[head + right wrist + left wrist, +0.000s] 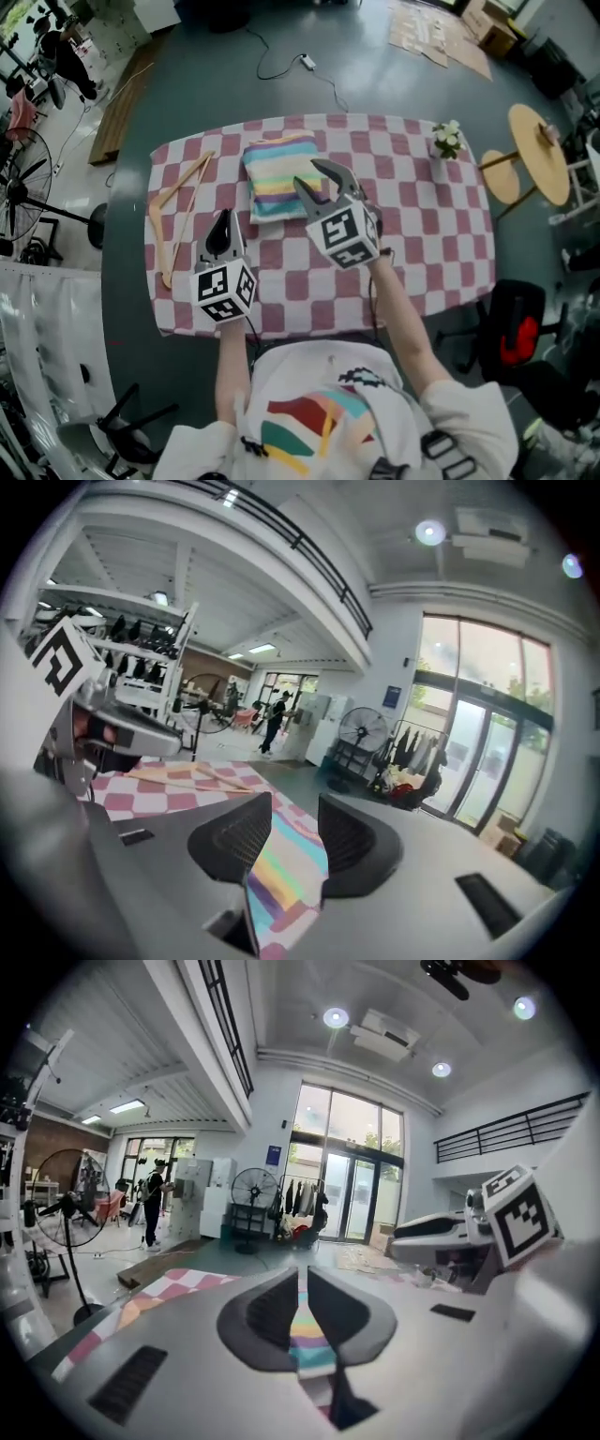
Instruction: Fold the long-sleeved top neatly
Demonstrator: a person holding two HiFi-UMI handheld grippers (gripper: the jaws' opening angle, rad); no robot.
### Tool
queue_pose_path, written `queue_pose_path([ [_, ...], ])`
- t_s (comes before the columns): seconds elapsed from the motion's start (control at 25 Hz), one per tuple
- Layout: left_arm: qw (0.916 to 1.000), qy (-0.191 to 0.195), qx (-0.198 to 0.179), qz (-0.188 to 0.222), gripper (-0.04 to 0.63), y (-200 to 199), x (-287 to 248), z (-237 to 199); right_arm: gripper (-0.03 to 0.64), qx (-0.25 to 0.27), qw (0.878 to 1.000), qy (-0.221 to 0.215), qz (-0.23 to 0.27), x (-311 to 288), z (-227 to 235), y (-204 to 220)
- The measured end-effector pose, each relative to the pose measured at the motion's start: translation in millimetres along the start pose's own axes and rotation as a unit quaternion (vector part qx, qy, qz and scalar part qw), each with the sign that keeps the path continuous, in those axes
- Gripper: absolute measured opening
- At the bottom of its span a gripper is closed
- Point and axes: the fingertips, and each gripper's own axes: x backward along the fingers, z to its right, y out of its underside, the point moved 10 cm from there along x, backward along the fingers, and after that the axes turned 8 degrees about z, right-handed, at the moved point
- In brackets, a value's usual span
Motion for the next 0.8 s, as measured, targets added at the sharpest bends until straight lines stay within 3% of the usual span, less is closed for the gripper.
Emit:
queue_pose_path([
  [0.12, 0.9992, 0.03, -0.023, 0.01, 0.011, -4, -7, 24, 0.121, -0.048, 0.997, 0.064, 0.018, 38, 17, 1],
  [0.4, 0.9967, 0.076, -0.025, 0.004, 0.008, -5, -10, 58, 0.026, -0.145, 0.974, 0.174, -0.002, 104, 22, 34],
  [0.6, 0.996, 0.084, -0.027, -0.019, 0.008, 9, -5, 63, 0.009, -0.19, 0.963, 0.189, -0.029, 124, 7, 59],
  [0.8, 0.996, 0.082, -0.011, -0.034, 0.008, 17, -2, 57, 0.008, -0.204, 0.962, 0.173, -0.052, 125, -5, 70],
])
